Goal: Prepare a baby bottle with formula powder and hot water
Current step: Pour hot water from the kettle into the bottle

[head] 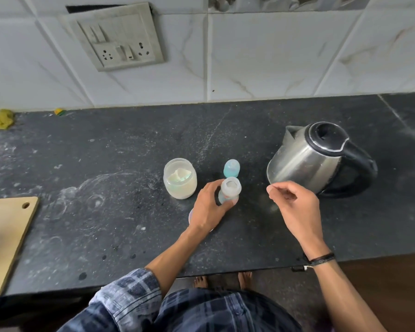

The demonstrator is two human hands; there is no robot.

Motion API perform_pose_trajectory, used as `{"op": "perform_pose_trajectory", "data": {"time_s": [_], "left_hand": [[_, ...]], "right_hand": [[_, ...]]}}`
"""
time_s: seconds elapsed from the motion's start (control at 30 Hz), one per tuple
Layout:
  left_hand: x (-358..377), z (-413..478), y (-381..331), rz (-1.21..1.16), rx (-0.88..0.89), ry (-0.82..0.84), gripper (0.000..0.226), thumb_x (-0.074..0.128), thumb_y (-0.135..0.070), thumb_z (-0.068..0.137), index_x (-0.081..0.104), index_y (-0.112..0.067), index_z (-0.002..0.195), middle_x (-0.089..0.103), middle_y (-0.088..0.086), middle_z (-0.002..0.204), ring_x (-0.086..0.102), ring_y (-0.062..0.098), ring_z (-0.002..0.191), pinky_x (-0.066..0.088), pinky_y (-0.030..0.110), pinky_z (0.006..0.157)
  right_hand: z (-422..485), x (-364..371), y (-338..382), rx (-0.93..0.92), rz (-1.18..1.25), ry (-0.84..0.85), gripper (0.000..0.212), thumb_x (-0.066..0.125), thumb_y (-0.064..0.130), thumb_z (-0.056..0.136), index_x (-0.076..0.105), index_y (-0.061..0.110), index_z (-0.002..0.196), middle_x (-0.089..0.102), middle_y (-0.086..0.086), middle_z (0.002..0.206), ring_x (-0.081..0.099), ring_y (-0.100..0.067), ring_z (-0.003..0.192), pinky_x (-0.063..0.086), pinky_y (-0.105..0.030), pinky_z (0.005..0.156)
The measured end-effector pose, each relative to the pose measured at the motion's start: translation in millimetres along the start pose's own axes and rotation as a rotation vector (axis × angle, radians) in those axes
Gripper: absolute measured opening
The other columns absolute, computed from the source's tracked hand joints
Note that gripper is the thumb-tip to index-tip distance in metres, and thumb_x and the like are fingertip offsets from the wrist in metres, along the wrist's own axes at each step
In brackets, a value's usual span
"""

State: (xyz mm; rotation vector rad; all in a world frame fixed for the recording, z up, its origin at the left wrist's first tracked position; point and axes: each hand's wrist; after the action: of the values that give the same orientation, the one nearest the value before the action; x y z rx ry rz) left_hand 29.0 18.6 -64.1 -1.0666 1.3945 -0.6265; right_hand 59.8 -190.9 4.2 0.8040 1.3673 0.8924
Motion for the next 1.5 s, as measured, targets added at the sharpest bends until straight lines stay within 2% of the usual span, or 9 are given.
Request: {"op": "perform_pose_trajectory", "data": {"time_s": [0.17, 0.37, 0.47, 0.63, 0.77, 0.87, 0.97, 1.1, 1.5], "left_hand": [[17.8, 6.1, -9.6, -0.066, -0.023, -0.028, 0.055, 0.084, -0.037, 0.080, 0.056, -0.029, 0.127, 0.062, -0.020, 0.123, 0.058, 0.005, 0.115, 0.044, 0.023, 0.098], [41.3, 15.4, -38.1, -0.175, -0.003, -0.101, 0.053, 0.083, -0.034, 0.080, 0.052, -0.032, 0.123, 0.064, -0.018, 0.125, 0.059, 0.001, 0.116, 0.046, 0.026, 0.103], [50.1, 19.2, -55.4, -0.226, 0.006, -0.118, 0.049, 0.084, -0.030, 0.081, 0.051, -0.037, 0.117, 0.062, -0.026, 0.119, 0.058, -0.003, 0.115, 0.046, 0.025, 0.101], [59.3, 26.2, -72.7, -0.276, 0.031, -0.126, 0.050, 0.085, -0.027, 0.082, 0.050, -0.044, 0.112, 0.062, -0.027, 0.119, 0.057, -0.013, 0.110, 0.046, 0.015, 0.094], [59.8, 35.6, -78.3, -0.277, 0.066, -0.127, 0.057, 0.084, -0.024, 0.082, 0.051, -0.056, 0.116, 0.061, -0.032, 0.121, 0.059, -0.004, 0.116, 0.050, 0.019, 0.096], [59.4, 43.1, -82.9, -0.270, 0.075, -0.143, 0.054, 0.082, -0.036, 0.077, 0.054, -0.066, 0.112, 0.061, -0.032, 0.118, 0.063, 0.005, 0.115, 0.052, 0.024, 0.096], [61.3, 51.0, -87.5, -0.260, 0.085, -0.160, 0.057, 0.076, -0.050, 0.069, 0.060, -0.048, 0.123, 0.060, -0.022, 0.120, 0.060, 0.002, 0.114, 0.050, 0.021, 0.095], [63.5, 58.9, -91.7, -0.253, 0.079, -0.167, 0.058, 0.075, -0.052, 0.066, 0.059, -0.047, 0.122, 0.059, -0.022, 0.122, 0.059, 0.000, 0.113, 0.045, 0.010, 0.090], [60.2, 63.3, -85.7, -0.277, 0.053, -0.120, 0.054, 0.084, -0.023, 0.082, 0.057, -0.028, 0.129, 0.064, -0.016, 0.125, 0.060, -0.008, 0.109, 0.043, 0.003, 0.086]], "right_hand": [[10.9, -45.3, 17.2, -0.121, 0.013, -0.076, 0.003, 0.077, 0.016, 0.092, 0.079, 0.017, 0.093, 0.076, 0.010, 0.086, 0.071, -0.011, 0.083, 0.055, -0.021, 0.078], [27.7, -92.1, 22.3, -0.227, 0.112, -0.315, 0.003, 0.075, 0.016, 0.095, 0.077, 0.014, 0.095, 0.075, -0.004, 0.088, 0.069, -0.024, 0.081, 0.054, -0.038, 0.068], [42.1, -105.3, 15.5, -0.243, 0.105, -0.441, 0.012, 0.072, 0.028, 0.097, 0.074, 0.016, 0.096, 0.073, -0.008, 0.088, 0.067, -0.028, 0.080, 0.050, -0.034, 0.067], [65.7, -111.5, -4.1, -0.309, -0.153, -0.635, 0.027, 0.064, 0.036, 0.101, 0.072, 0.010, 0.099, 0.067, 0.003, 0.099, 0.049, 0.002, 0.090, 0.048, -0.041, 0.082], [76.6, -107.1, -16.5, -0.100, -0.065, -0.602, 0.022, 0.061, 0.044, 0.100, 0.065, 0.022, 0.097, 0.067, 0.006, 0.099, 0.055, -0.007, 0.092, 0.049, -0.045, 0.095], [79.2, -101.9, -21.6, 0.069, 0.040, -0.519, 0.034, 0.058, 0.056, 0.098, 0.063, 0.025, 0.086, 0.063, 0.017, 0.077, 0.059, -0.005, 0.076, 0.055, -0.049, 0.089], [84.8, -102.1, -24.7, 0.143, 0.111, -0.494, 0.049, 0.054, 0.065, 0.096, 0.052, 0.026, 0.065, 0.053, 0.014, 0.056, 0.054, -0.013, 0.060, 0.059, -0.055, 0.081], [94.6, -104.5, -30.3, 0.129, 0.144, -0.508, 0.067, 0.056, 0.067, 0.095, 0.035, 0.016, 0.057, 0.036, 0.000, 0.055, 0.040, -0.039, 0.061, 0.052, -0.062, 0.066], [108.7, -110.1, -28.2, 0.041, 0.191, -0.485, 0.057, 0.065, 0.034, 0.095, 0.041, 0.023, 0.044, 0.035, 0.009, 0.040, 0.029, -0.012, 0.042, 0.042, -0.060, 0.048]]}}
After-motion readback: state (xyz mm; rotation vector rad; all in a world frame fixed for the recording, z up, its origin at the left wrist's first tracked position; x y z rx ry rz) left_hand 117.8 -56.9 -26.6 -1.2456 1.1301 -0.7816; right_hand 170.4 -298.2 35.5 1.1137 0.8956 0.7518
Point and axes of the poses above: each hand's wrist, its own z-axis towards the middle knuckle, its own x-axis out of the palm, y = z × x
